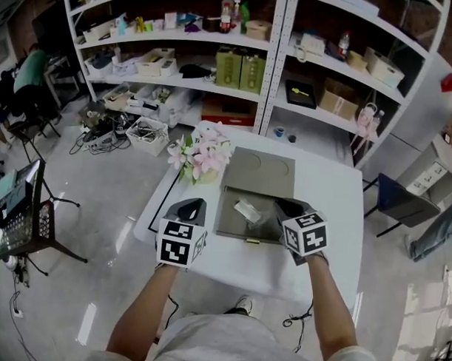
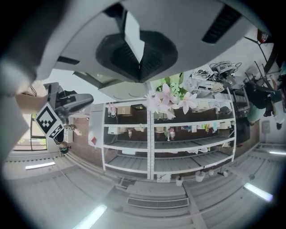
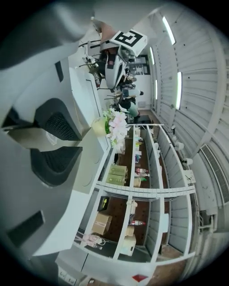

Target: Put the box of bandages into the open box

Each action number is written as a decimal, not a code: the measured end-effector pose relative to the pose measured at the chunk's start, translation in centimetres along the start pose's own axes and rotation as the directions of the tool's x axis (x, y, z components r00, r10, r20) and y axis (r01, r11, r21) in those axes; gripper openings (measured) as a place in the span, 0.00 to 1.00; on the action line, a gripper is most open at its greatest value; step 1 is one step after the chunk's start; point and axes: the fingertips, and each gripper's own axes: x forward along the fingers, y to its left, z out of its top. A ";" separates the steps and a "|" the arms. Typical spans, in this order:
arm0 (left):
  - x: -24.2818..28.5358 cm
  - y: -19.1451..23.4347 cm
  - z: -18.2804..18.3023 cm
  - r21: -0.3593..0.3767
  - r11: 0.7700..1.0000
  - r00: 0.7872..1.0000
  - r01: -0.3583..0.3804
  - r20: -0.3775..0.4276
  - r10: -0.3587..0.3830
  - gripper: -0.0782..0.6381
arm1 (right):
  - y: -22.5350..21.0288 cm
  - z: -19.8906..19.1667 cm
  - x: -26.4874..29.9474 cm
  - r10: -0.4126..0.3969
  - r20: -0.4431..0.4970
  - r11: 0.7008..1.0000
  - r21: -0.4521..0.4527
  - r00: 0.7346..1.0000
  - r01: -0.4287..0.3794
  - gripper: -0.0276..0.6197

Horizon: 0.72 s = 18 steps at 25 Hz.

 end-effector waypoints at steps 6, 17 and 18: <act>0.1 -1.1 0.2 0.016 0.998 0.998 0.055 0.003 -0.055 0.12 | -0.3 2.2 -4.0 -0.080 0.077 0.996 0.034 0.994 0.078 0.12; -0.4 -2.6 1.0 0.051 0.989 0.990 0.137 0.022 -0.138 0.12 | 1.4 4.3 -10.7 -0.211 0.201 0.974 0.128 0.957 0.187 0.05; -0.6 -2.6 1.0 0.055 0.988 0.989 0.143 0.023 -0.145 0.12 | 1.5 4.2 -11.0 -0.230 0.205 0.969 0.138 0.951 0.204 0.05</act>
